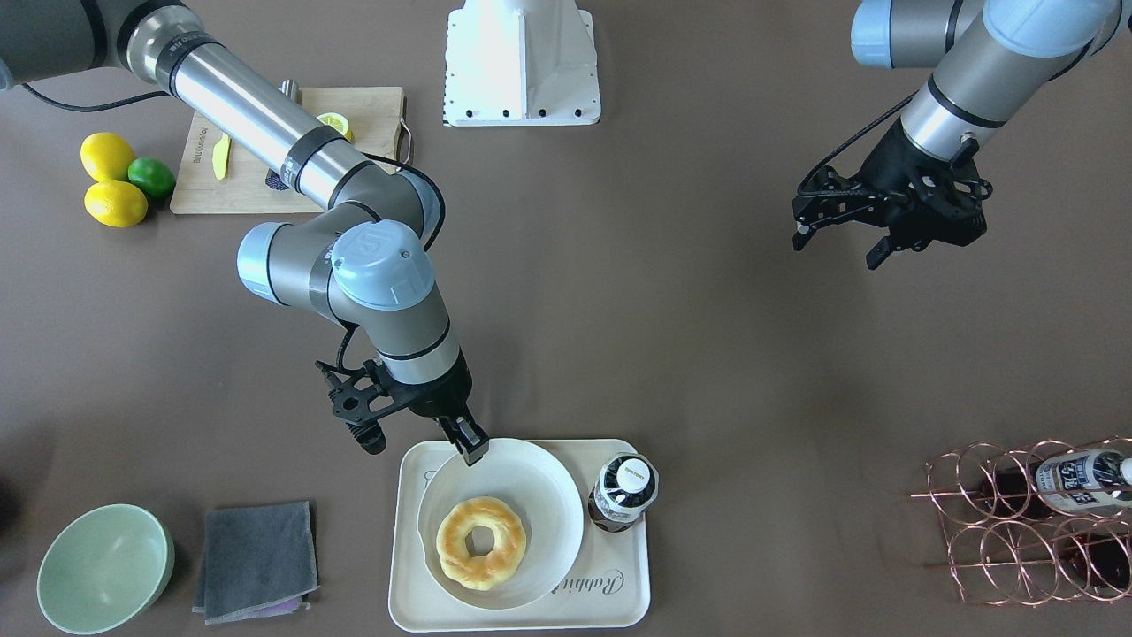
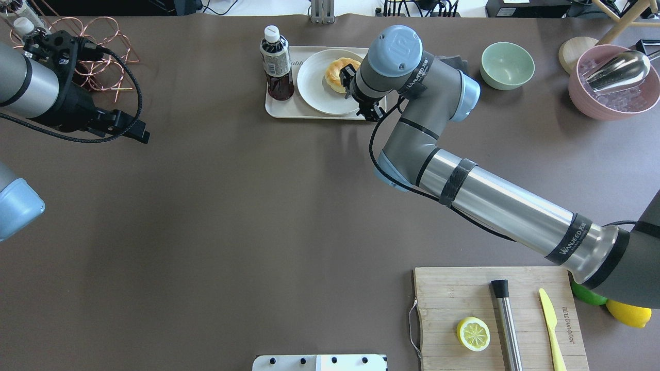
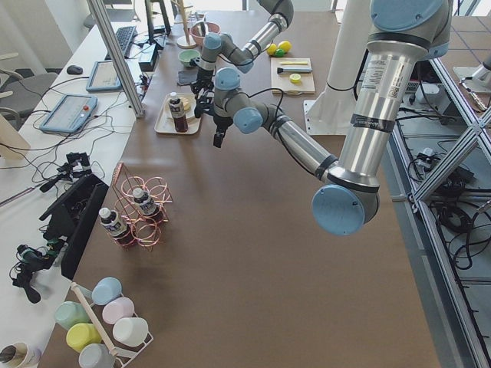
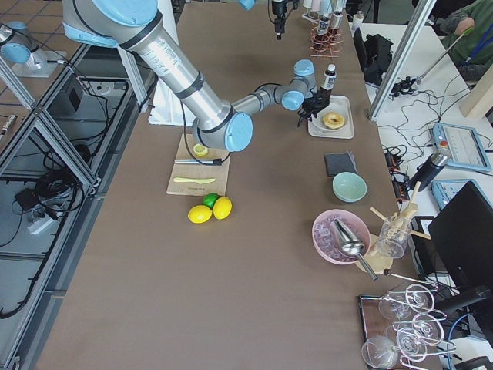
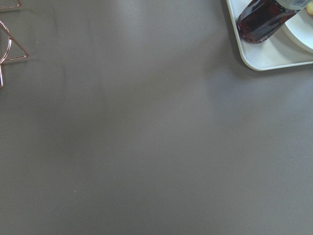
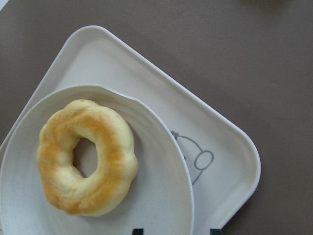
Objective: Place donut on tray
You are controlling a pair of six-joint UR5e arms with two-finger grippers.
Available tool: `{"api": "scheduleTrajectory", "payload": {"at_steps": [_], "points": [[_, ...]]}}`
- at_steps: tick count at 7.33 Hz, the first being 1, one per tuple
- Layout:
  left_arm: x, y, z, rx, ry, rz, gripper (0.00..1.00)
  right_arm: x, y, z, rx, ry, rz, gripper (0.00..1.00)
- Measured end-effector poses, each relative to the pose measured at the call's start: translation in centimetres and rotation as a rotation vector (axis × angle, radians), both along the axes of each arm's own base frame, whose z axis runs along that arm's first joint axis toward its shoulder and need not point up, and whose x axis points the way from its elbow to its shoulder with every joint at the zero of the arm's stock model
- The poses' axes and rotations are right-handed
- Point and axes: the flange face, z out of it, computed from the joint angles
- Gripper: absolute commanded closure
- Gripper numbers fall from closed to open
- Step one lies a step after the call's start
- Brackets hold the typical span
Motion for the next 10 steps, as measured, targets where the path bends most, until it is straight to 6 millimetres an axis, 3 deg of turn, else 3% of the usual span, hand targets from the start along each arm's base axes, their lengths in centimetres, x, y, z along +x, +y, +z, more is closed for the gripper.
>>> {"api": "scheduleTrajectory", "payload": {"at_steps": [1, 2, 3, 4, 5, 7, 9, 10], "points": [[0.0, -0.1, 0.2, -0.004, -0.002, 0.000, 0.02, 1.1, -0.6, 0.0, 0.026, 0.007, -0.016, 0.00], [-1.0, -0.3, 0.4, -0.013, 0.008, -0.003, 0.02, 3.8, -1.6, 0.4, 0.043, 0.005, -0.052, 0.00], [-2.7, -1.0, 0.7, -0.036, 0.040, 0.020, 0.02, 9.1, -2.8, 1.2, 0.039, 0.009, -0.083, 0.00], [-4.9, -2.1, 1.8, -0.034, 0.053, 0.045, 0.02, 15.3, -3.3, 3.5, 0.052, 0.054, -0.151, 0.00], [-7.6, -3.5, 4.3, -0.015, 0.035, 0.058, 0.02, 21.2, -3.1, 7.7, 0.094, 0.129, -0.240, 0.00], [-14.9, -6.8, 10.2, 0.042, -0.049, 0.073, 0.02, 33.3, -1.3, 18.9, 0.183, 0.269, -0.388, 0.00], [-23.3, -7.9, 13.9, 0.082, -0.135, 0.105, 0.02, 46.5, 3.0, 30.6, 0.268, 0.389, -0.541, 0.00], [-26.9, -7.6, 15.2, 0.090, -0.160, 0.113, 0.02, 52.3, 5.7, 35.1, 0.306, 0.429, -0.607, 0.00]]}}
